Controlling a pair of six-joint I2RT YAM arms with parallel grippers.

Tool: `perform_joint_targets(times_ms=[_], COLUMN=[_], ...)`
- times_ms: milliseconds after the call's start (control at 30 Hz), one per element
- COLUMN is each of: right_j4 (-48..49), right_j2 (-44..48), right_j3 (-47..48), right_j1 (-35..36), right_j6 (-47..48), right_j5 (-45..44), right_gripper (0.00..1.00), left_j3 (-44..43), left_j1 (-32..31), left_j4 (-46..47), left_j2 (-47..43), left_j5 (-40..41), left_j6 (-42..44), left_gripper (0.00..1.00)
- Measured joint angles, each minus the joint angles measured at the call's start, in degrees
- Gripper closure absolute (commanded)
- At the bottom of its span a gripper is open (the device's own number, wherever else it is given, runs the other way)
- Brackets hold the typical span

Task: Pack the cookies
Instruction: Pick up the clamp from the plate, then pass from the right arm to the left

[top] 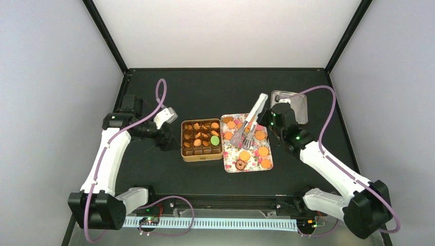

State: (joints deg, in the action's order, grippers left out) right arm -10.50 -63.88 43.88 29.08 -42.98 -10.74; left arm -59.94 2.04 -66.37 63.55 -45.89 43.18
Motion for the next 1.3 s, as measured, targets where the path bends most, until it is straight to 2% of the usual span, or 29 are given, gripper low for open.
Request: perform_joint_targets(times_ms=[267, 467, 667, 867, 933, 1067, 1133, 1167, 1200, 1233, 1300], right_j4=[7.8, 17.9, 24.4, 27.1, 28.2, 30.3, 31.3, 31.6, 31.8, 31.7, 31.8], right_j2=[2.7, 2.1, -0.8, -4.4, -5.0, -6.0, -6.4, -6.5, -6.6, -6.6, -6.6], right_j3=[6.3, 11.0, 12.9, 16.2, 16.7, 17.5, 17.5, 17.5, 17.5, 17.5, 17.5], right_j1=[13.6, 22.1, 27.9, 31.5, 32.5, 34.0, 34.6, 34.9, 35.0, 35.0, 35.1], right_j6=[8.5, 15.6, 21.7, 26.6, 28.0, 30.7, 31.6, 32.0, 32.3, 32.5, 33.4], right_j5=[-2.7, -2.4, -2.3, -2.8, -3.3, -4.4, -4.7, -4.8, -4.8, -4.9, -4.9], right_gripper=[0.99, 0.99, 0.99, 0.99, 0.99, 0.99, 0.99, 0.98, 0.92, 0.83, 0.57], left_j3=[-8.0, -9.2, -9.2, -7.4, -6.9, -6.2, -5.9, -5.7, -5.6, -5.5, -5.5], left_j1=[-11.9, -15.2, -16.0, -17.2, -17.3, -17.5, -17.5, -17.5, -17.5, -17.5, -17.5], left_j4=[1.3, 2.7, 3.8, 8.5, 9.5, 10.5, 10.7, 10.7, 10.7, 10.6, 9.8], left_j2=[4.0, 4.3, 2.9, -0.8, -1.3, -1.6, -1.7, -1.8, -2.0, -2.2, -2.6], left_j5=[-8.4, -17.3, -25.1, -29.7, -30.5, -31.7, -31.9, -32.1, -32.3, -32.5, -32.4], left_j6=[-6.9, -10.9, -14.4, -19.8, -20.9, -21.8, -21.7, -21.2, -21.0, -20.5, -19.6], left_gripper=[0.01, 0.1, 0.29, 0.55, 0.66, 0.97, 0.98, 0.98, 0.98, 0.98, 0.98])
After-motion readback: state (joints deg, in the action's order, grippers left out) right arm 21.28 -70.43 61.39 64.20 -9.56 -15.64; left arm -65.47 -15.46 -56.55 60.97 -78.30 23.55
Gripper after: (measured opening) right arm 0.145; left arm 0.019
